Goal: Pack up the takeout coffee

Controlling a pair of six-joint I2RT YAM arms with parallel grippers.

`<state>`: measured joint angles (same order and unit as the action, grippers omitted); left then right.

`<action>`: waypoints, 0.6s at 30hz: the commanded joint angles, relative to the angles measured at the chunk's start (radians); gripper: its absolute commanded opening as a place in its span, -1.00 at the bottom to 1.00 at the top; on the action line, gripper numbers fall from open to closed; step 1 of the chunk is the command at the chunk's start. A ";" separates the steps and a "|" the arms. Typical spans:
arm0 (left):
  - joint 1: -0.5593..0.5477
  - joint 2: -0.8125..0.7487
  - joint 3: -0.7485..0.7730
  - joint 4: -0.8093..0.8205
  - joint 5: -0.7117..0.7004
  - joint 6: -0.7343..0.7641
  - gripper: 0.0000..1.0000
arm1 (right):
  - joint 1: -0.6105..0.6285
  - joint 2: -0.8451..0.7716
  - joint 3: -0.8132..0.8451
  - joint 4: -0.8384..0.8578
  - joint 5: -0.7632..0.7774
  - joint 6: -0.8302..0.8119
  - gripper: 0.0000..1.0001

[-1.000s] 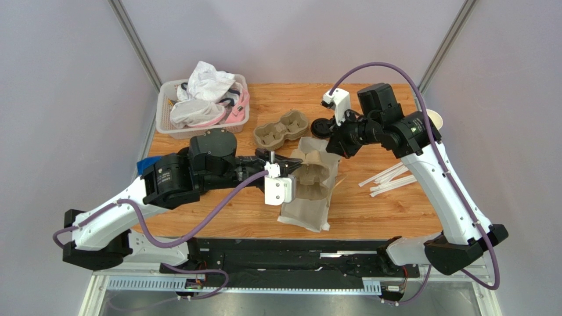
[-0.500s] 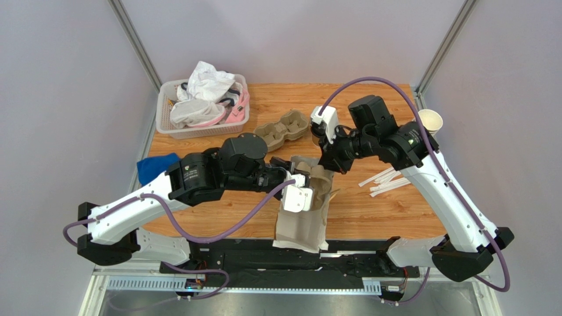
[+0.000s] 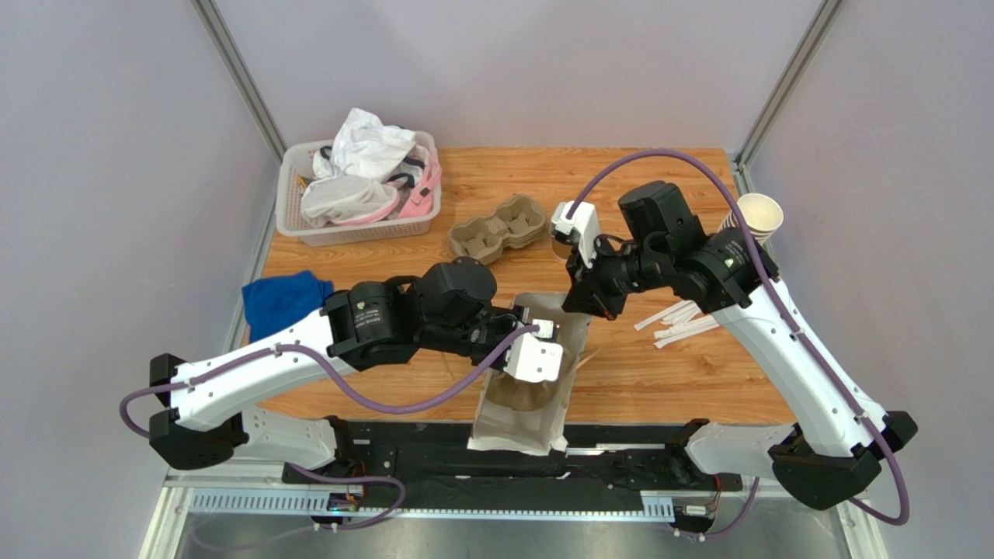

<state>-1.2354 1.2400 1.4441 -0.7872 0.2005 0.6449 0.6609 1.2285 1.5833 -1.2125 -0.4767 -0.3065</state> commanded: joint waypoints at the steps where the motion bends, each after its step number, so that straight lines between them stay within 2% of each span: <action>1: -0.004 -0.002 -0.020 0.019 0.034 -0.077 -1.00 | 0.008 -0.035 -0.009 0.064 -0.054 -0.022 -1.00; 8: 0.016 0.030 -0.041 0.045 0.062 -0.117 -1.00 | 0.014 -0.043 -0.032 0.083 -0.097 -0.049 -1.00; 18: 0.128 0.130 -0.030 0.011 0.132 -0.198 -1.00 | 0.017 -0.041 -0.054 0.085 -0.108 -0.071 -1.00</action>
<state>-1.1351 1.3319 1.3972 -0.7658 0.2733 0.5018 0.6685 1.2110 1.5326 -1.1851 -0.5255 -0.3550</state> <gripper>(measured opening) 0.010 0.006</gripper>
